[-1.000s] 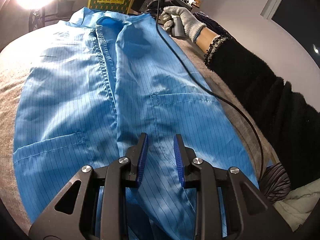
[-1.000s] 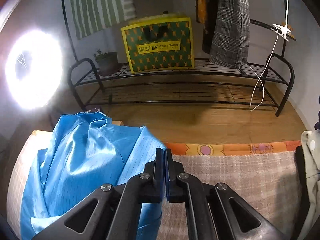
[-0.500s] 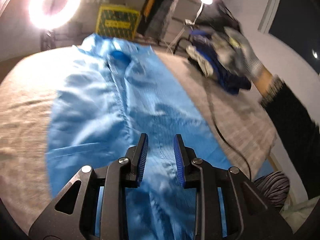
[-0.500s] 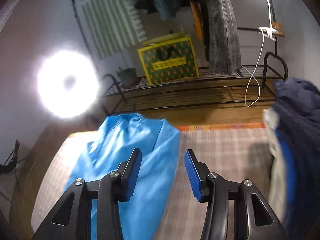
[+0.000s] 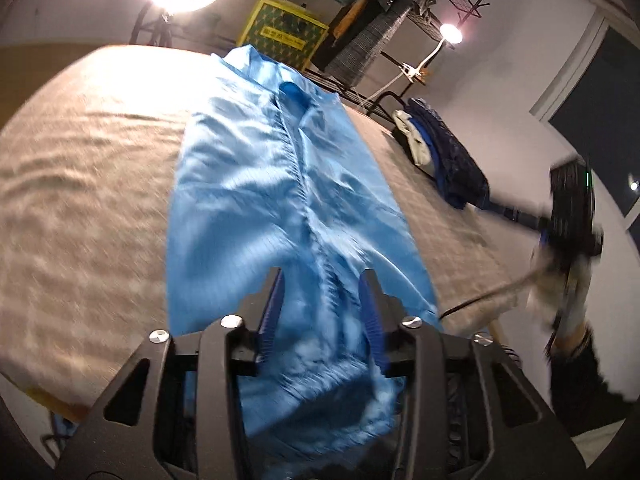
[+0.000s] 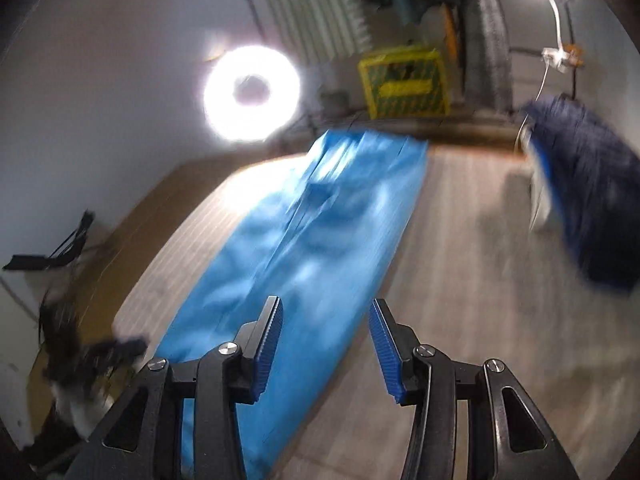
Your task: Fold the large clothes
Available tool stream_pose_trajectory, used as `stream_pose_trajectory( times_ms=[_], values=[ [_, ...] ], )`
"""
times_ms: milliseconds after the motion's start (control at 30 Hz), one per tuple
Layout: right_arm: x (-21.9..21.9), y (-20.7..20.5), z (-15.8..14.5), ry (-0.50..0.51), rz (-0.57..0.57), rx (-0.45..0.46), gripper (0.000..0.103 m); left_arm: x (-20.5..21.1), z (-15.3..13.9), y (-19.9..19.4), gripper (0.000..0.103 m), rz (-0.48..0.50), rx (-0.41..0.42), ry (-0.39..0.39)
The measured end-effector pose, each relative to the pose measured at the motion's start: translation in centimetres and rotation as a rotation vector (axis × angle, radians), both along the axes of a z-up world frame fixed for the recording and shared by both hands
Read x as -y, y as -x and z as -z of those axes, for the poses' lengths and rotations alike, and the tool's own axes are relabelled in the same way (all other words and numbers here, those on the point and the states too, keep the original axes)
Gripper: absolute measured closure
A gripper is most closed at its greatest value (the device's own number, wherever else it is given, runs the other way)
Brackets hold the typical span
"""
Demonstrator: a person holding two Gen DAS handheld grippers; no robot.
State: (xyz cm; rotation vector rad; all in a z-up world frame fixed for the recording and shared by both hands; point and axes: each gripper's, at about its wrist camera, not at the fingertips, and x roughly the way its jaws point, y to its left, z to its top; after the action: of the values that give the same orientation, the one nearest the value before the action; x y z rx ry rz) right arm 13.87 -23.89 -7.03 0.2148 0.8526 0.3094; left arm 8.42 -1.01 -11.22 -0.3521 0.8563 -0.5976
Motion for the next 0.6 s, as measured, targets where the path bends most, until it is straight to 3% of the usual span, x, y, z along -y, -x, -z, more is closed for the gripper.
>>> stream_pose_trajectory(
  times_ms=[200,400,500,600],
  values=[
    [-3.9,6.3,6.1,-0.062,-0.071,-0.119,0.037,3.3,1.2,-0.9,0.059,0.075,-0.113,0.069],
    [-5.8,8.2,9.7,-0.146,-0.13,-0.228,0.036,5.4,4.1,-2.6,0.059,0.104,-0.241,0.105],
    [-5.0,9.5,9.3,-0.272,-0.18,-0.241,0.04,5.4,5.0,-2.5,0.062,0.102,-0.269,0.133],
    [-3.5,12.1,6.4,-0.229,-0.162,-0.145,0.039,5.3,4.7,-2.4,0.063,0.107,-0.264,0.135]
  ],
)
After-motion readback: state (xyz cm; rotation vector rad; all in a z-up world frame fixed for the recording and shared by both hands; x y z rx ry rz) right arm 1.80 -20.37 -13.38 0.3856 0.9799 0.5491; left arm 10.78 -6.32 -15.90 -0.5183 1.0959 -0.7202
